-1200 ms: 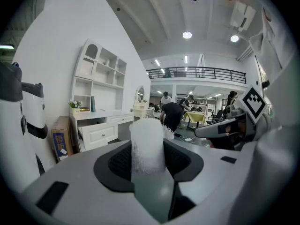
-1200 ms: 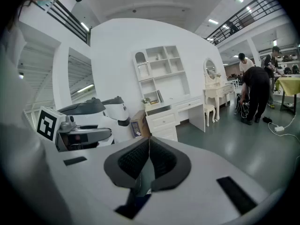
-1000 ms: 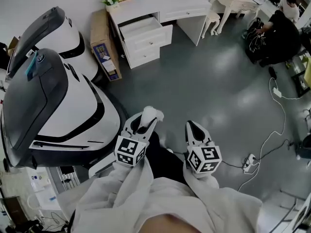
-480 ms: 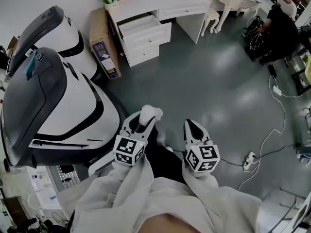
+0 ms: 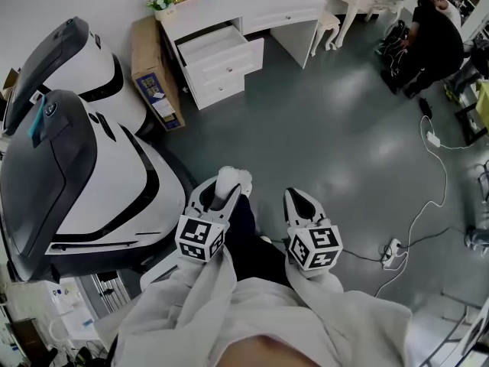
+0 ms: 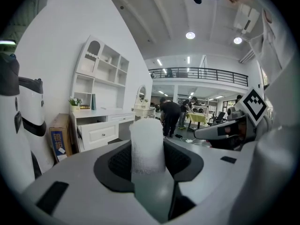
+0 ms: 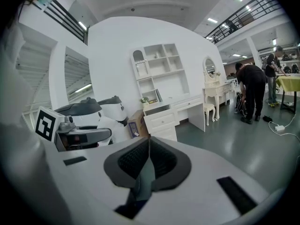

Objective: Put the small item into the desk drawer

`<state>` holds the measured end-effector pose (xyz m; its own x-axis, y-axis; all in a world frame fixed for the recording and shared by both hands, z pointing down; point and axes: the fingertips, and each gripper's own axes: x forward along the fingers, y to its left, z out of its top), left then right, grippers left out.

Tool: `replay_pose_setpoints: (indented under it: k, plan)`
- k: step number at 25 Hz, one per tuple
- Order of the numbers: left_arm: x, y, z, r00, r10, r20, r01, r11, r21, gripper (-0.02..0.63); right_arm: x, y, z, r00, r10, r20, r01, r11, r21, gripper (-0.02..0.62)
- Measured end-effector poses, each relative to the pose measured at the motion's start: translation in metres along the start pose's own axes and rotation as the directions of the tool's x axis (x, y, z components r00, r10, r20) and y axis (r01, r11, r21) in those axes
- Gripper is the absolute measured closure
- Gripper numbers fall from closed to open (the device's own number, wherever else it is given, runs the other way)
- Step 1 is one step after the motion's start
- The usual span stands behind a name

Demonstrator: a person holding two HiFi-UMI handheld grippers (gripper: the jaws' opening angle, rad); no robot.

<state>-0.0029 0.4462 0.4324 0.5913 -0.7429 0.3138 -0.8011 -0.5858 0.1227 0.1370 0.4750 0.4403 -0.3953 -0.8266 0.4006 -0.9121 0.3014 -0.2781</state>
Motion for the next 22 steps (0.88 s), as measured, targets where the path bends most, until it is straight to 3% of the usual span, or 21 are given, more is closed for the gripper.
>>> replay_pose_setpoints:
  k: [22]
  plan:
    - [0.13,0.098,0.07,0.999,-0.036,-0.027,0.036,0.999,-0.004,0.416,0.134,-0.049,0.088,0.999,-0.014,-0.038,0.016,0.999,0.041,0.561]
